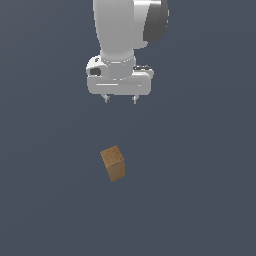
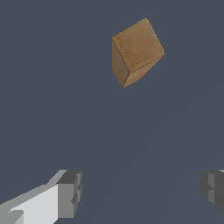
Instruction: Pick up the object and move it to a goal position.
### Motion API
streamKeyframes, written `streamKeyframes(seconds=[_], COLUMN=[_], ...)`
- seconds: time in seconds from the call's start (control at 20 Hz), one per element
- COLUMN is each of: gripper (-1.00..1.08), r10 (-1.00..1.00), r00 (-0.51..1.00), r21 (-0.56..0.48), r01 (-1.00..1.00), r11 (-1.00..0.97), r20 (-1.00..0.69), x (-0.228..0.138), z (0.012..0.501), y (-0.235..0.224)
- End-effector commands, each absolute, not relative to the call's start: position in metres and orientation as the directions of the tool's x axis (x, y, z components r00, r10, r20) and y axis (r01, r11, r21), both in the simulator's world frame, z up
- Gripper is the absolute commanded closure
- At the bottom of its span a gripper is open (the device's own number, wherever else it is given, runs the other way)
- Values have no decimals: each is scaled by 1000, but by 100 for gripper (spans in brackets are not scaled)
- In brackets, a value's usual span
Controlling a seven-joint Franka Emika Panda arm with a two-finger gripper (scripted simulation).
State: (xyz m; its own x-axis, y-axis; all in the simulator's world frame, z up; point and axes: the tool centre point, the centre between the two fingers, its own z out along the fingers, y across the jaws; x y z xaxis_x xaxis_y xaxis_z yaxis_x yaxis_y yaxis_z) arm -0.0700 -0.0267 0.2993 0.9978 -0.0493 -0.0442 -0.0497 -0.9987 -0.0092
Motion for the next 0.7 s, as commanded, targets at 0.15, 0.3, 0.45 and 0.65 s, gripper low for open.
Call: streamKeyframes(seconds=[0.15, 0.3, 0.45, 0.65], gripper=[-92, -92, -92, -92], r10=[-43, -28, -20, -19], r00=[998, 999, 1000, 1000], r21=[-9, -7, -6, -6], r01=[-44, -28, -20, -19], r11=[-999, -1000, -1000, -1000], r20=[-40, -28, -21, -22], x=[-69, -67, -66, -65], z=[301, 305, 308, 307], y=[-27, -26, -26, -26])
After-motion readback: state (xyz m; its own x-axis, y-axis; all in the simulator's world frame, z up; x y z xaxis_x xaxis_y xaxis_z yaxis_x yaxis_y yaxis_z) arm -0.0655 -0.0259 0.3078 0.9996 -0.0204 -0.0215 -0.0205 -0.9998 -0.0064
